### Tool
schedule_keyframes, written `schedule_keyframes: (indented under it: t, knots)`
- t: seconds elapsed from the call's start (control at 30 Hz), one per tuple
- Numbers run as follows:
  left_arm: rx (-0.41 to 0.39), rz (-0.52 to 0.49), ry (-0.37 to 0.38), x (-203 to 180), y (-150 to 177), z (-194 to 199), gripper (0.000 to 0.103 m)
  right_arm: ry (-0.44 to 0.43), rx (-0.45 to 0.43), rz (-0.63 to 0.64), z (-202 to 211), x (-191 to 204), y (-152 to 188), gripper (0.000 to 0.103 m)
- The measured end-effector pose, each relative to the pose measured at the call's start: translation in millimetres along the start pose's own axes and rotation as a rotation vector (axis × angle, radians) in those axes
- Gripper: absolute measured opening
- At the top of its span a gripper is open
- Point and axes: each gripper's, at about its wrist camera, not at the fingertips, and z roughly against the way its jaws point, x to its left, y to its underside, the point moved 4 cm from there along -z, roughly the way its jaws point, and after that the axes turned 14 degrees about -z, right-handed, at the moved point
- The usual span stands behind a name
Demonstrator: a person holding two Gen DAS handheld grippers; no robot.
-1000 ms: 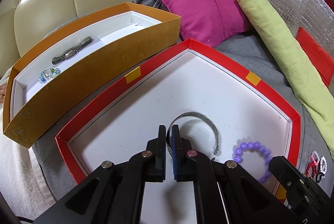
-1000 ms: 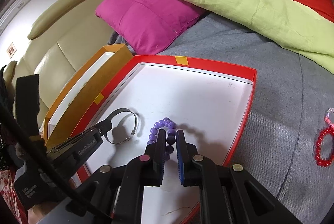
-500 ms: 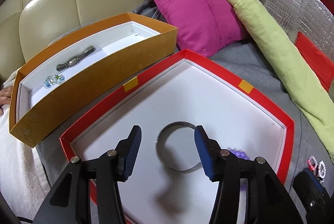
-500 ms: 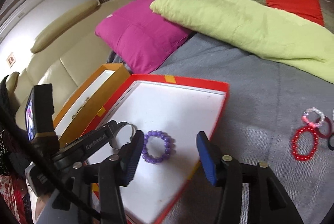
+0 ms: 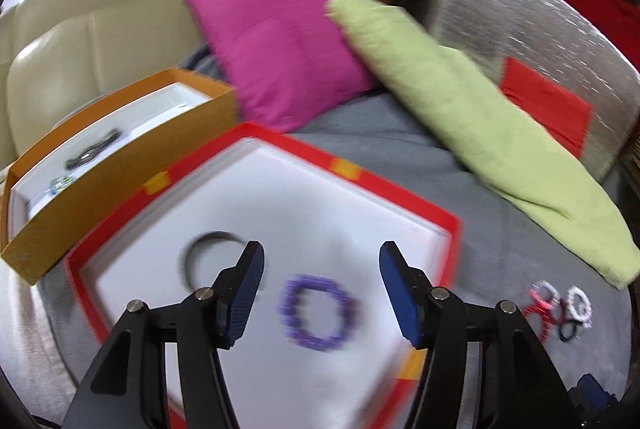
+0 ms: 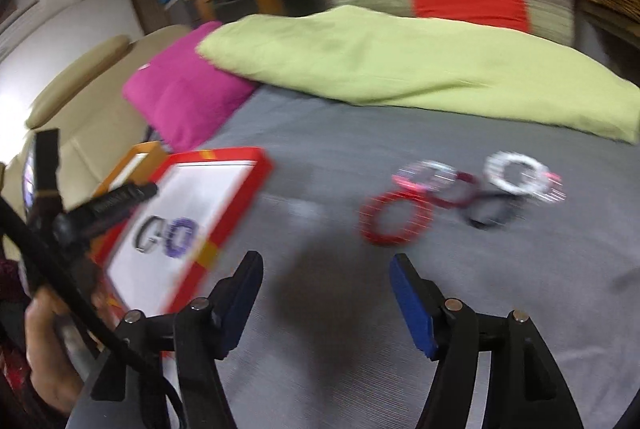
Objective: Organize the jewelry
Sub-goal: 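Move both tools back toward the remaining bracelets on the bed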
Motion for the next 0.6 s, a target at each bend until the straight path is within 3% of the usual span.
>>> schedule_keyframes:
  t: [0.17,0.37,0.6]
  knots:
    - [-0.01,-0.131,0.078,-64.2,5.2,6.6,0.061,0.06,-0.021,-0.09,19.0,-65.4,-2.4,0.069]
    - [0.062,-0.348,0.191,-142.9,26.0,-1.5,0.061,0.08,-0.048,-0.201,23.9,-115.2,-20.9,0.069]
    - [0.097,-0.39,0.215,-167.3,36.2,-6.3,0.061,0.091,-0.079,-0.299,9.7,-145.7,-62.9,0.067]
